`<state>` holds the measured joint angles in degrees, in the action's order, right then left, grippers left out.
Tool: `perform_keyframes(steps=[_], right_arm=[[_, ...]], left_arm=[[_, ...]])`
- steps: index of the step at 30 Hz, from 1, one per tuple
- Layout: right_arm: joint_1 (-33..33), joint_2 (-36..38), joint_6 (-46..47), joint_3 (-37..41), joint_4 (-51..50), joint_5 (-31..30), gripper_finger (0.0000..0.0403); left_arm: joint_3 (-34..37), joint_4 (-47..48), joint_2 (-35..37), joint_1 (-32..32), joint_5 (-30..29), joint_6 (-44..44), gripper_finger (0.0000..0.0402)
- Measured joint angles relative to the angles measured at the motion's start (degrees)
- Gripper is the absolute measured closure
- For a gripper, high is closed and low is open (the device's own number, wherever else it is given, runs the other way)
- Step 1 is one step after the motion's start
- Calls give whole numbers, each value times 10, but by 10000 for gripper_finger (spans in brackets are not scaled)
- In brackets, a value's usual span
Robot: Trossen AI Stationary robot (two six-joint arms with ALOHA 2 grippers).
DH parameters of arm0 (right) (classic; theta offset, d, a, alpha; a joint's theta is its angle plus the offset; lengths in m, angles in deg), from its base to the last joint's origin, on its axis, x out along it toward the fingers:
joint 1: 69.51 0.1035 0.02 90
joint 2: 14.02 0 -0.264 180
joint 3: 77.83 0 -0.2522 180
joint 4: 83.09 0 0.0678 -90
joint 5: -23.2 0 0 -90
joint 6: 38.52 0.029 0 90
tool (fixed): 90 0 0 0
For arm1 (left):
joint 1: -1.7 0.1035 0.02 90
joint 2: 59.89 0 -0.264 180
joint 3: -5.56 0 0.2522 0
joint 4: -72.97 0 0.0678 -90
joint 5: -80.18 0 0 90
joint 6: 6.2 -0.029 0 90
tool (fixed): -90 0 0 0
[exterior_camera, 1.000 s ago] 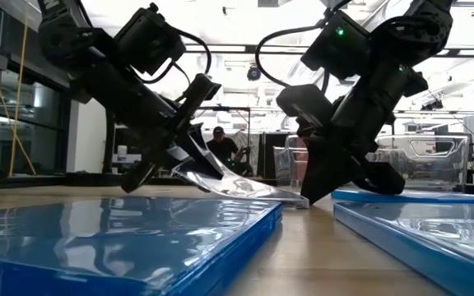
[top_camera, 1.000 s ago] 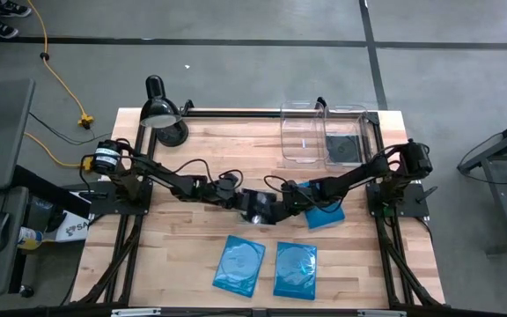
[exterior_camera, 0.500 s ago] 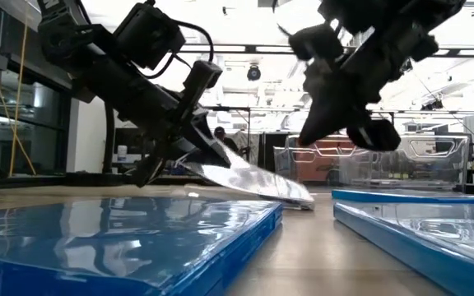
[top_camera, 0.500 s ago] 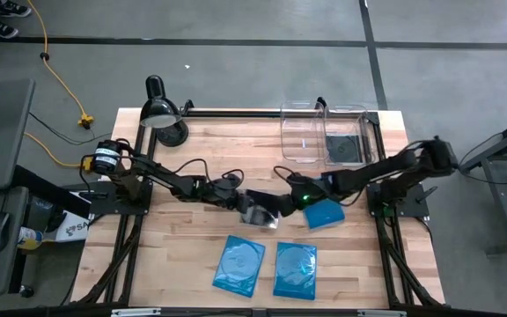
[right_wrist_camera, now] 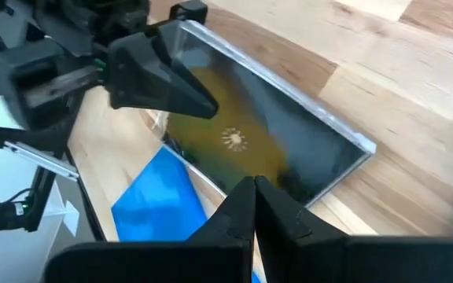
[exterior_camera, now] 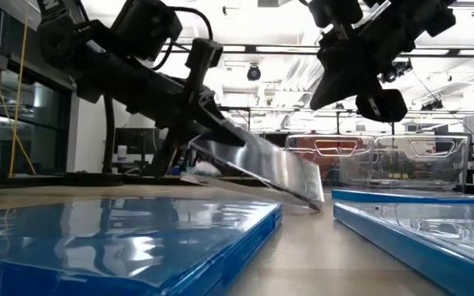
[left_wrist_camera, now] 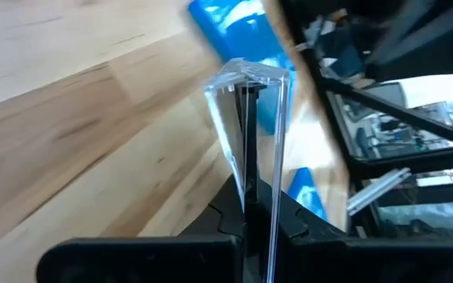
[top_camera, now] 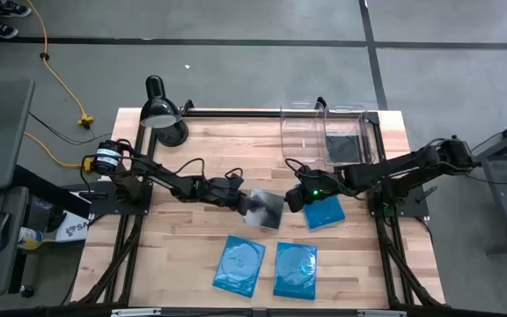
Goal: Pick & place jewel cases by type
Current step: Put the black CD case into the right transparent bin
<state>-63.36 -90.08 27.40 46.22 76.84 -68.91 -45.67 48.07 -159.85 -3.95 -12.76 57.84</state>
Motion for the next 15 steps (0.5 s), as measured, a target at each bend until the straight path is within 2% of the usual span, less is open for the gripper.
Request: perform_keyframes(steps=[15], right_arm=[[0,0,-4,0,-12,18,403]], left_arm=[[1,-123,0,0,11,-32,400]])
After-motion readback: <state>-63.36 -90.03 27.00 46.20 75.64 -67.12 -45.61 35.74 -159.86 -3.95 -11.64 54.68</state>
